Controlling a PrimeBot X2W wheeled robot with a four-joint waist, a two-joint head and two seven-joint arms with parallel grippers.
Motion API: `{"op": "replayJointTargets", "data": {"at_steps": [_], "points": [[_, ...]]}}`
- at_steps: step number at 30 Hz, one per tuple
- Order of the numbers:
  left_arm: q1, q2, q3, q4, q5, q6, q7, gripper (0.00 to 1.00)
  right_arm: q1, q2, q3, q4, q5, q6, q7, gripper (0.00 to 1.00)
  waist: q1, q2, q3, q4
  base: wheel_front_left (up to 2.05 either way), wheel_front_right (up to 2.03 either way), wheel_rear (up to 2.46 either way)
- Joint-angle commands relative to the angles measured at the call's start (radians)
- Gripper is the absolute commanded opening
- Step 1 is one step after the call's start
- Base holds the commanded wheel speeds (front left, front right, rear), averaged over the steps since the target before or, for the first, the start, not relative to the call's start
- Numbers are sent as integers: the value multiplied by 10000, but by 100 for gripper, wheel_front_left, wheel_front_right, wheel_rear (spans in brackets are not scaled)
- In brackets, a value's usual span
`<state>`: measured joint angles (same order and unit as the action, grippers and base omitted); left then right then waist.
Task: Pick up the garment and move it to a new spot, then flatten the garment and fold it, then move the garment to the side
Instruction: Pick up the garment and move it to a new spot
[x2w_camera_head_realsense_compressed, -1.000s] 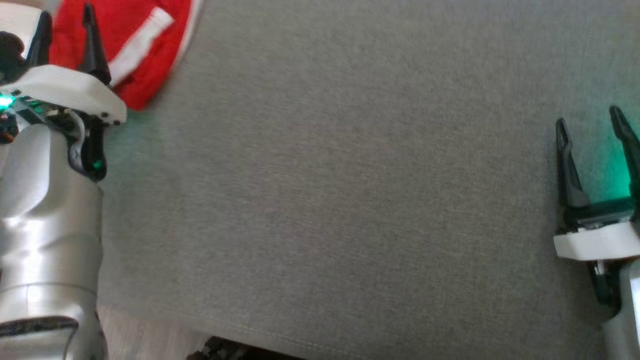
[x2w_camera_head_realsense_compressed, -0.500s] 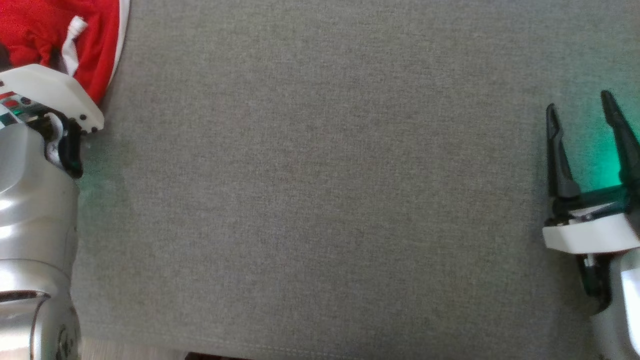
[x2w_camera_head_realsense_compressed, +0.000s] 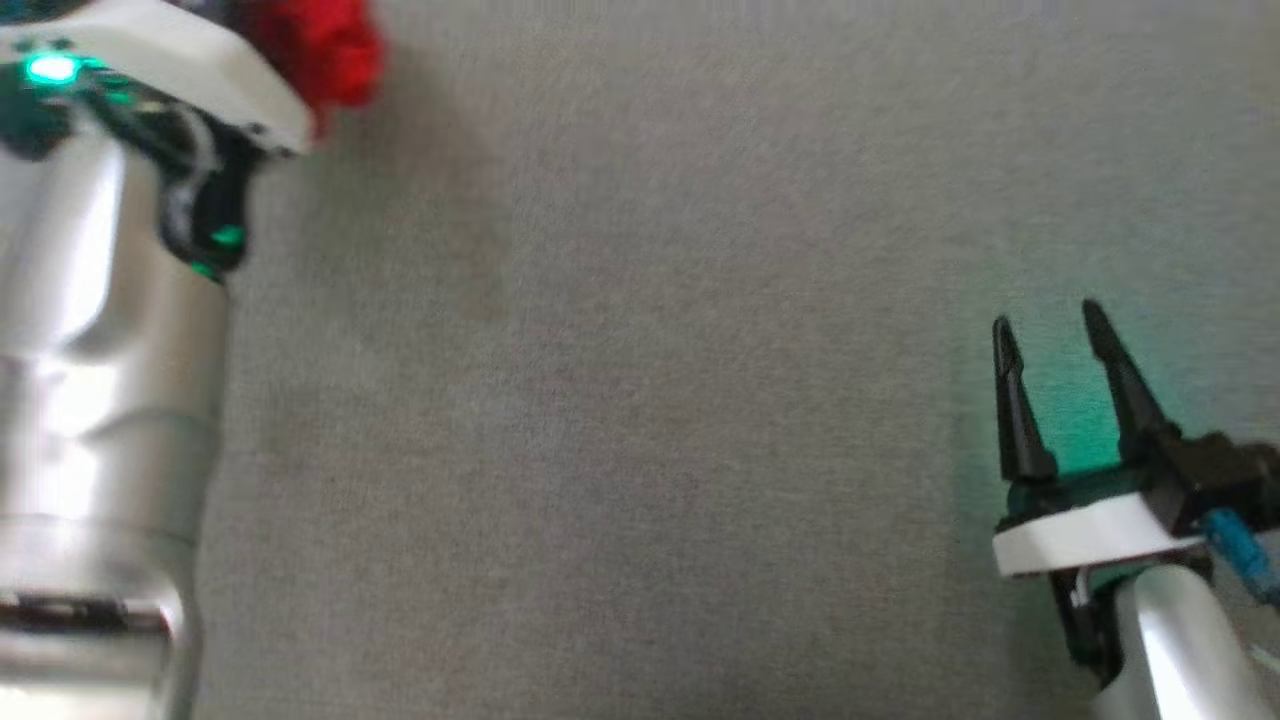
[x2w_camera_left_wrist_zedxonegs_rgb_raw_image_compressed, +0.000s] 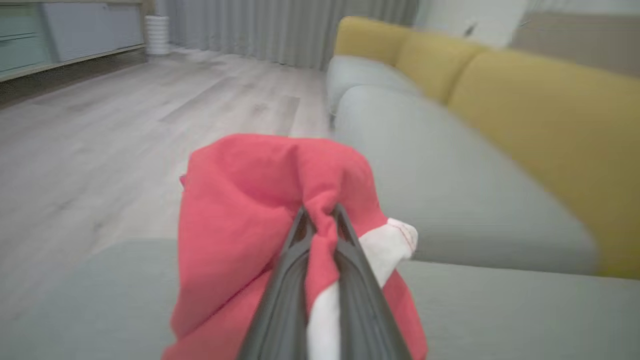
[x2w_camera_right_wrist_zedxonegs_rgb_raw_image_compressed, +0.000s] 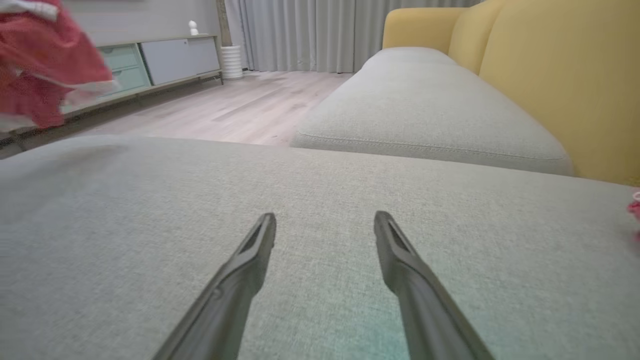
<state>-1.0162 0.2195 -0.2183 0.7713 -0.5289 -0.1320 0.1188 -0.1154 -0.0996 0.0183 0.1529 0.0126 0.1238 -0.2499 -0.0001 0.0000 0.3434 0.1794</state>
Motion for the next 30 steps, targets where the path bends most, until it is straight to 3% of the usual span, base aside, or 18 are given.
{"op": "replayJointTargets", "data": {"at_steps": [1, 8, 13, 17, 18, 21, 24, 25, 26, 27, 30], "points": [[341, 438, -67, -1143, -658, 17, 323, 0, 159, 87, 241, -228, 83, 69, -109, 100, 1, 0, -781, -440, 0, 0, 0], [3526, 1026, -1302, -7099, -3754, 19, 2968, 0, 394, 390, 290, -430, 294, 69, -116, 100, 1, 0, -1293, -1303, 0, 0, 0], [5524, 758, -2034, -9665, -5367, 426, 4386, 0, 410, 473, 424, -493, 476, 69, -116, 100, 1, 0, -1217, -2060, 0, 0, 0], [6150, 437, -2456, -9995, -6129, 883, 5017, 0, 283, 487, 639, -512, 772, 69, -117, 100, 1, 0, -1050, -2585, 0, 0, 0], [6282, 103, -2434, -9630, -6659, 1357, 5240, 0, 176, 489, 758, -507, 1043, 69, -117, 100, 1, 0, -962, -2920, 0, 0, 0], [5868, -164, -1942, -8277, -6870, 2191, 5180, 0, -17, 491, 982, -489, 1350, 69, -117, 100, 1, 0, -741, -3431, 0, 0, 0], [5028, -40, -1329, -6455, -6352, 2911, 4556, 0, -223, 492, 1250, -426, 1593, 69, -117, 100, 1, 0, -522, -3982, 0, 0, 0], [4708, 205, -1383, -5869, -5828, 2959, 4276, 14, -267, 492, 1301, -398, 1655, 69, -117, 100, 1, 0, -475, -4130, 0, 0, 0], [4402, 529, -1518, -5296, -5157, 2955, 3901, 42, -294, 492, 1339, -362, 1720, 69, -117, 100, 1, 0, -432, -4274, 0, 0, 0], [4140, 778, -1678, -4786, -4567, 2887, 3514, 100, -310, 492, 1355, -328, 1776, 69, -117, 100, 1, 0, -404, -4394, 0, 0, 0], [3674, 909, -1748, -3651, -3939, 2622, 2629, 100, -275, 492, 1313, -270, 1873, 69, -118, 100, 1, 0, -403, -4630, 0, 0, 0]]}}
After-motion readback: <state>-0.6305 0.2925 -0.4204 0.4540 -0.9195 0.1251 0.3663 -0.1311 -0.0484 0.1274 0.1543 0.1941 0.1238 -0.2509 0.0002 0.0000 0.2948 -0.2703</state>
